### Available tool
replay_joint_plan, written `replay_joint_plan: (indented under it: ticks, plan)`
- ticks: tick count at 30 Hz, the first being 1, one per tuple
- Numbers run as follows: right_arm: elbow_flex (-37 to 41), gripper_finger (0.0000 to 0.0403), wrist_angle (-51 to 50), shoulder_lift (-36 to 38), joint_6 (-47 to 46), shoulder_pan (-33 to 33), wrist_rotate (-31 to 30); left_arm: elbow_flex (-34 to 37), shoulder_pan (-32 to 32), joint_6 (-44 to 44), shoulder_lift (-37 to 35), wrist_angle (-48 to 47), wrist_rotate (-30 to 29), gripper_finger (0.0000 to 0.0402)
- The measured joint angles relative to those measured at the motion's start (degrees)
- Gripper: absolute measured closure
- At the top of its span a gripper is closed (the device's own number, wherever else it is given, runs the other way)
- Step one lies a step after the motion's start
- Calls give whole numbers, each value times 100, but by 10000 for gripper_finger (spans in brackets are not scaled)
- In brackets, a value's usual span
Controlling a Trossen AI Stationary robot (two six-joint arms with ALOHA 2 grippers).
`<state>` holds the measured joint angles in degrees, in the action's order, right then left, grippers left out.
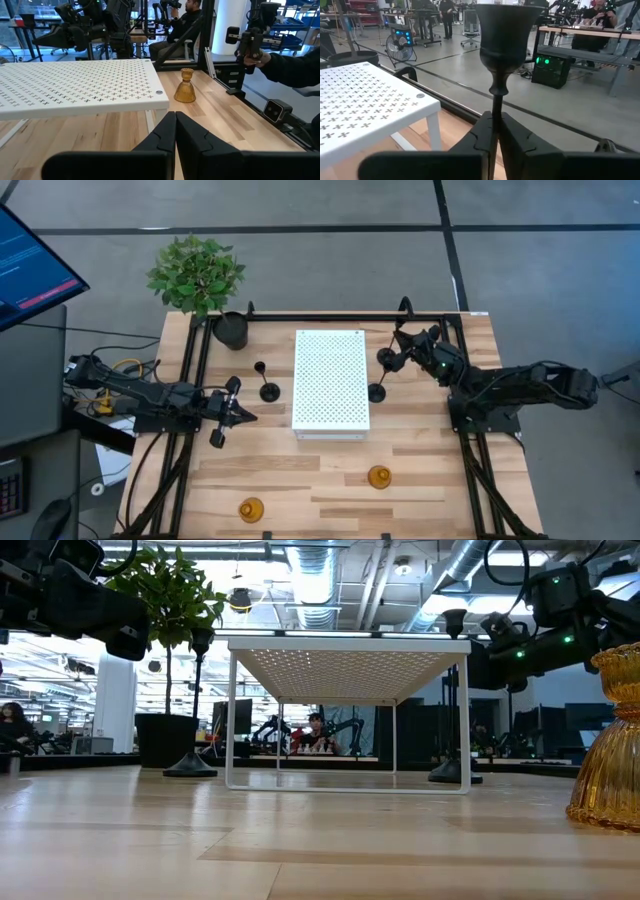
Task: Pick & Place candle stick holders
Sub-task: Put the top black candle holder on the shelf
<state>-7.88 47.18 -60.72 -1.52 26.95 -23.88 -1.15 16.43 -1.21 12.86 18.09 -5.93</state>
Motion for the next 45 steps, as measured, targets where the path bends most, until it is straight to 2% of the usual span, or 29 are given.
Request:
replay_joint_plan:
  ticks: [8,16,19,23,29,35,45]
  plan:
    - [-360,400,-191,281,316,-214,-45,2,0,0,0,0,2,392]
    - [-1962,402,-2809,678,944,-484,-555,2,0,0,0,-2,2,392]
    - [-2531,402,-3303,724,1212,-635,-718,2,0,0,0,-2,2,392]
    - [-3124,402,-3489,709,1496,-863,-714,1,0,0,0,-2,1,392]
    - [-3567,403,-3380,634,1288,-1097,144,0,0,0,0,-4,0,392]
    - [-3770,403,-3222,33,953,-1108,786,1,0,0,0,-4,0,392]
    - [-4362,403,-3005,-937,741,-934,1087,1,0,0,0,-4,1,392]
